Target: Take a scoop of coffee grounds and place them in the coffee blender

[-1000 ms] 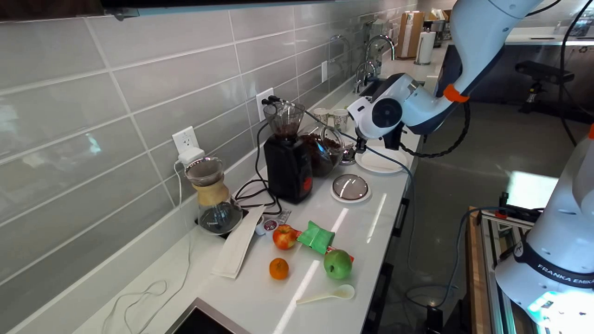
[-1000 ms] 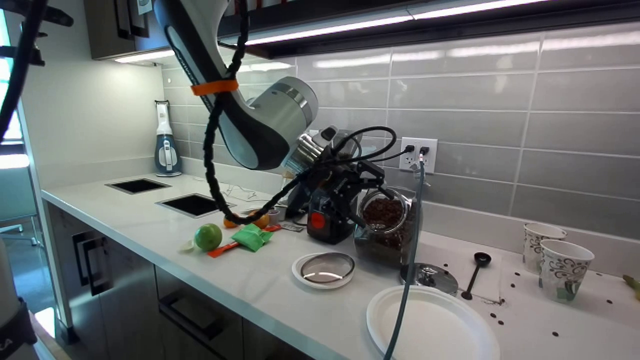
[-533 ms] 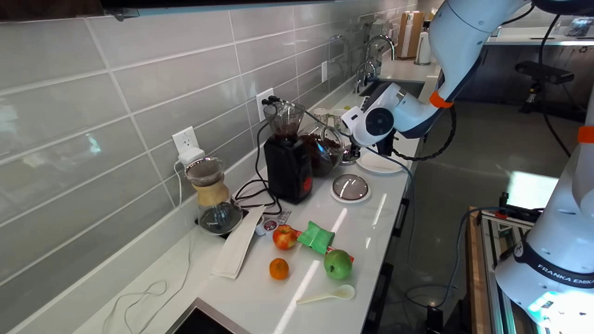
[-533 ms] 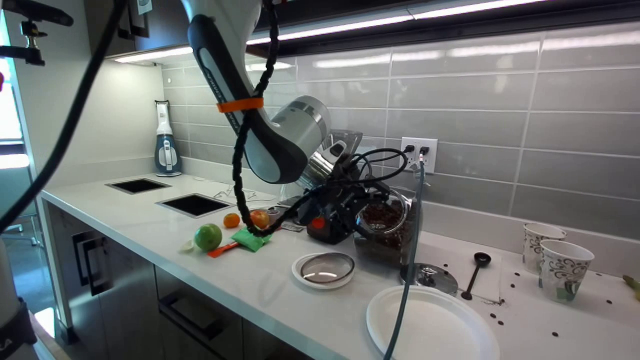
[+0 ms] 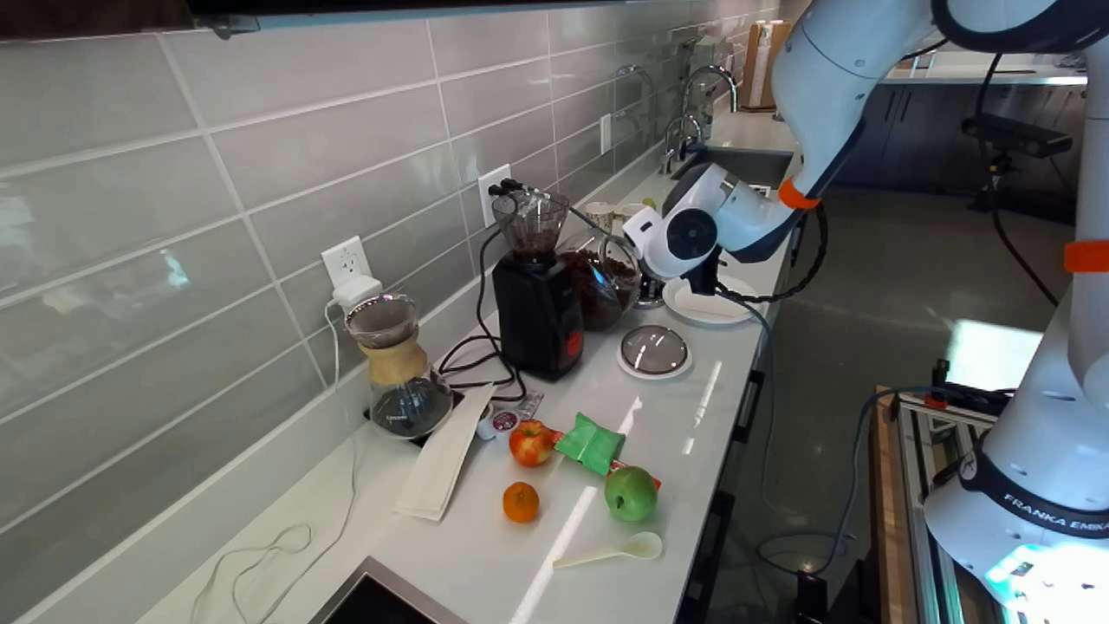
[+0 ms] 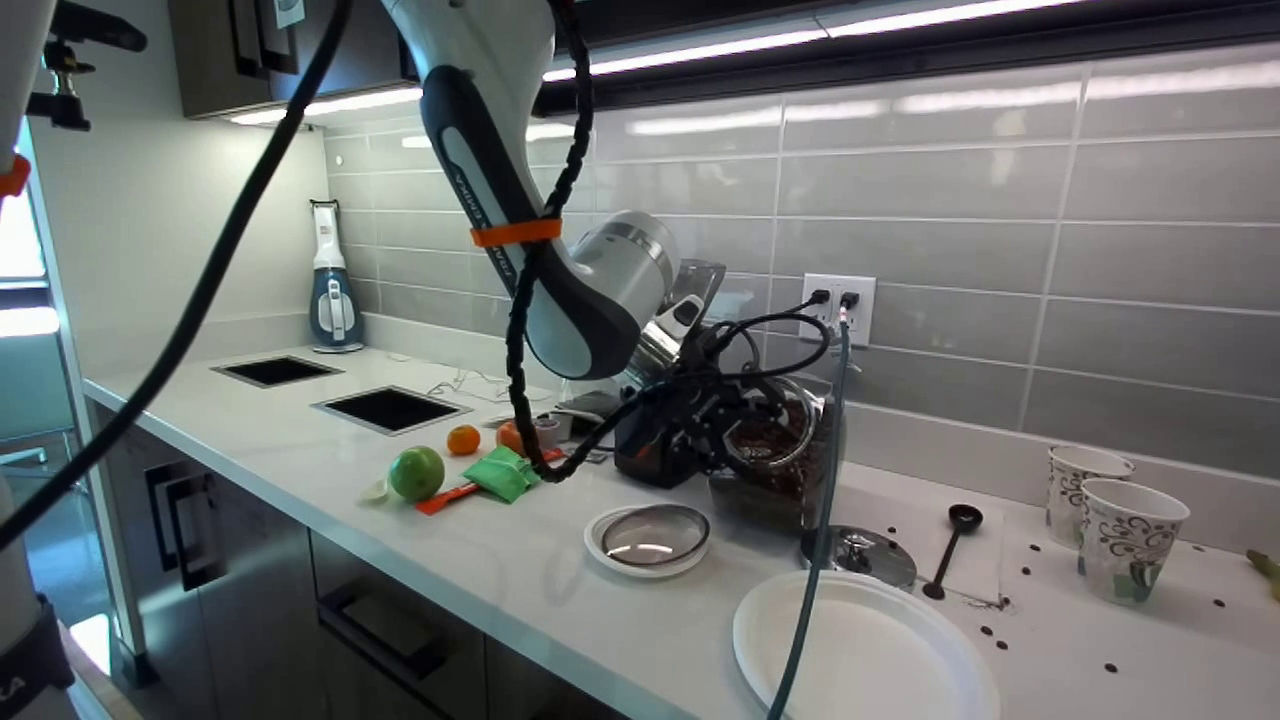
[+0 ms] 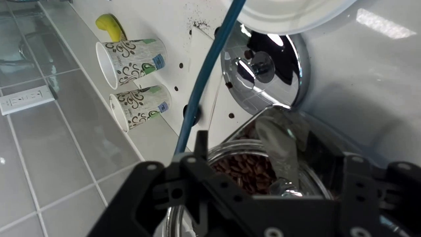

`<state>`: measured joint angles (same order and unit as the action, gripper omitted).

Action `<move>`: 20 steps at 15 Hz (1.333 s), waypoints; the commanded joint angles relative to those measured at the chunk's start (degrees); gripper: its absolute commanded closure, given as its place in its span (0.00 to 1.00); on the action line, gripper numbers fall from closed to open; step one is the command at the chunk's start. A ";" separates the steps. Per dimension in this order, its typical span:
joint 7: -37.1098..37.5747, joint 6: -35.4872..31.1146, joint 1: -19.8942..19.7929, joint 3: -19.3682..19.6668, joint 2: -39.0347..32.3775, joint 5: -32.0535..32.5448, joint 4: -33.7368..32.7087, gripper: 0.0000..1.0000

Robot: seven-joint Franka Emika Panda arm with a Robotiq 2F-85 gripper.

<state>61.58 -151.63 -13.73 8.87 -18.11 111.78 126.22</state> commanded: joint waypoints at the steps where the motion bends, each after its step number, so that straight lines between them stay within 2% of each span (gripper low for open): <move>1: -0.52 -2.01 -0.44 -0.23 -2.48 0.99 -2.25 0.26; 7: -3.93 -1.68 -0.13 -0.41 -2.75 -0.93 -2.13 0.24; 8: -5.51 -1.12 -1.08 -1.64 -2.24 -2.23 -1.69 0.22; 11: -9.15 -0.59 -0.85 -1.94 -1.77 -5.26 -1.03 0.26; 20: -19.02 1.99 0.13 -2.19 -0.93 -14.73 -0.20 0.25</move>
<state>46.00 -151.45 -13.87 6.88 -19.89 100.46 124.96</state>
